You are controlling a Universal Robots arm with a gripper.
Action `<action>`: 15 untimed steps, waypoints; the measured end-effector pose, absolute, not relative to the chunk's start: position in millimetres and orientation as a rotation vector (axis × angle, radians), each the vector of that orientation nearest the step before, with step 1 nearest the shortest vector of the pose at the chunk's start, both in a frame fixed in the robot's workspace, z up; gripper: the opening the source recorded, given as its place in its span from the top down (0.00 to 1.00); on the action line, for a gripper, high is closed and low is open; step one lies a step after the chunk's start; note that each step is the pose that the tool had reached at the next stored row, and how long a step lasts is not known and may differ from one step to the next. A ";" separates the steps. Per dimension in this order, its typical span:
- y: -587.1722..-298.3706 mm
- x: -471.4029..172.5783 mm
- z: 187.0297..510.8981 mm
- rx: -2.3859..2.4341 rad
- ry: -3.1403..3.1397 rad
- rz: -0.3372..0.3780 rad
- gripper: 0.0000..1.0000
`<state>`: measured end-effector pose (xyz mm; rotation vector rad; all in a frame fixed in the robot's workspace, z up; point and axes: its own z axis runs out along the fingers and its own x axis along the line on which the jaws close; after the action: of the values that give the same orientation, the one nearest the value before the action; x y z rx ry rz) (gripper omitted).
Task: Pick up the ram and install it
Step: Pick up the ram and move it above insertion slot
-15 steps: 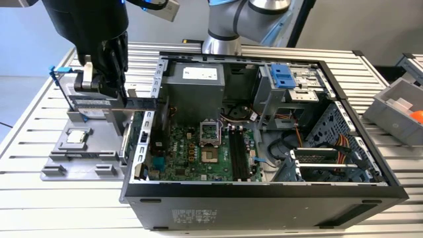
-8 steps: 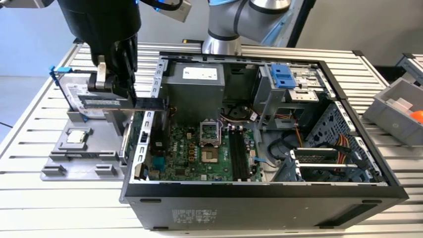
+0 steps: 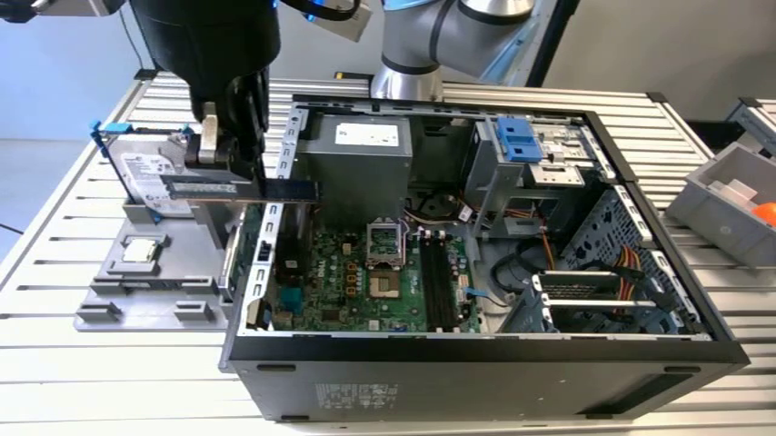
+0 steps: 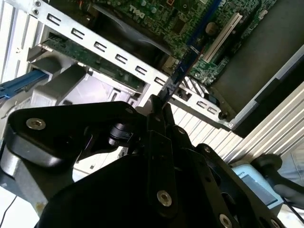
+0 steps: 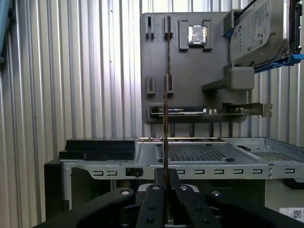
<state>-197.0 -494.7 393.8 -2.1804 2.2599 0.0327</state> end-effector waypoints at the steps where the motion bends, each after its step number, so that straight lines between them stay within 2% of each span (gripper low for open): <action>1: -494.7 -195.3 393.9 -2.180 2.260 0.033 1.00; 15: -494.7 -165.7 393.8 -2.180 2.260 0.033 1.00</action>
<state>-165.7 -494.7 393.8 -2.1803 2.2599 0.0327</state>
